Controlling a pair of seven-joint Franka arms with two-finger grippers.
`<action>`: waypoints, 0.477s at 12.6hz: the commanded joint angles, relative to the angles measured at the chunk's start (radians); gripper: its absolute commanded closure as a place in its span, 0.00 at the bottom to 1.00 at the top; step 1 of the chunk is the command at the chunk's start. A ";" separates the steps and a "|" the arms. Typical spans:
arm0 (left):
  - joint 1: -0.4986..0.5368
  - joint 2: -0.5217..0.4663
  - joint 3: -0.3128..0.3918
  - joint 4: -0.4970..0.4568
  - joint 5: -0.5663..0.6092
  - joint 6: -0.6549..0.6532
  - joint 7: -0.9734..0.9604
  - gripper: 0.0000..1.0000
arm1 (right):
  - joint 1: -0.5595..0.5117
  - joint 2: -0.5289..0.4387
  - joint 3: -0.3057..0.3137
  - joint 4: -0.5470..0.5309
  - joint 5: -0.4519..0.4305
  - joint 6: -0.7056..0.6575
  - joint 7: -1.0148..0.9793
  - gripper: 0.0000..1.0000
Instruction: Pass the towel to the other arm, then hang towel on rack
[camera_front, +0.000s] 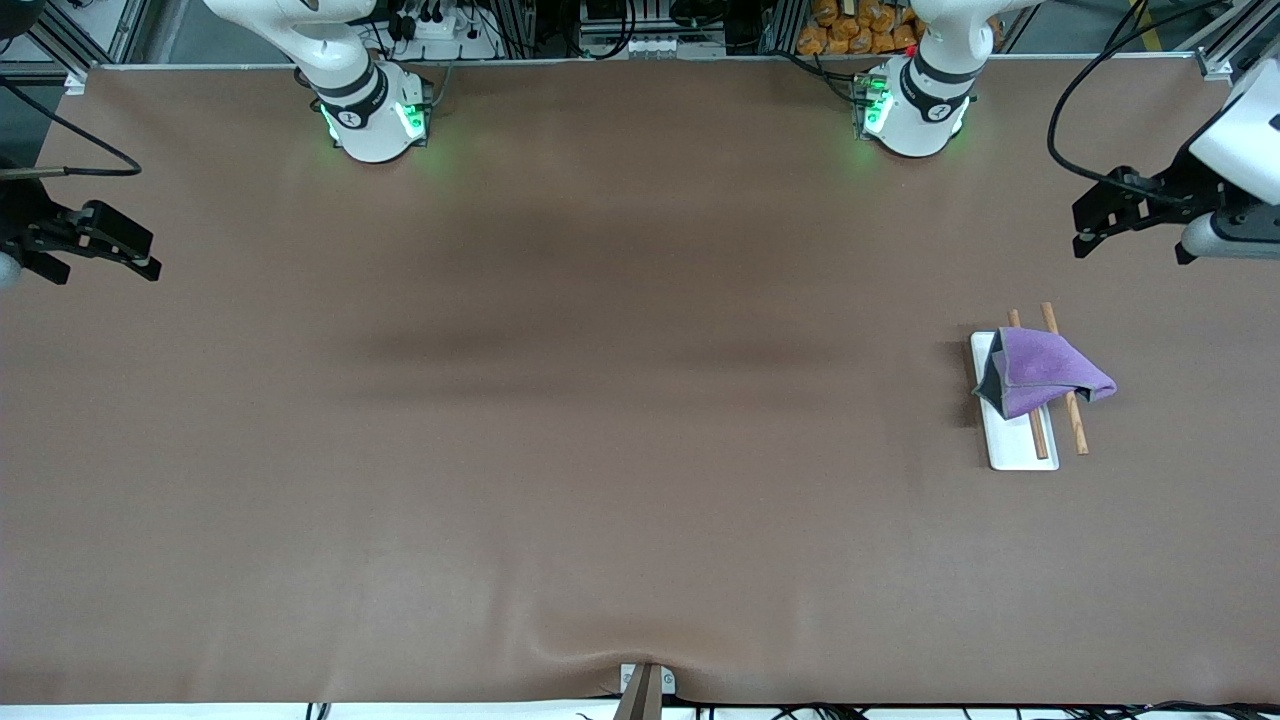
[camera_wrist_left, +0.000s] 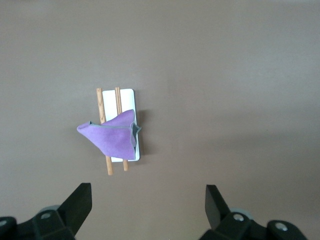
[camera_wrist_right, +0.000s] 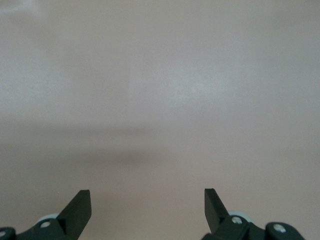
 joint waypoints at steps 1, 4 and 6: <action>-0.123 -0.032 0.128 -0.024 -0.004 -0.016 -0.007 0.00 | -0.023 0.009 0.014 0.022 -0.013 -0.007 -0.009 0.00; -0.203 -0.059 0.214 -0.056 -0.004 -0.017 -0.009 0.00 | -0.023 0.009 0.014 0.020 -0.013 -0.007 -0.009 0.00; -0.205 -0.078 0.226 -0.079 -0.007 -0.017 -0.009 0.00 | -0.025 0.010 0.014 0.020 -0.011 -0.007 -0.009 0.00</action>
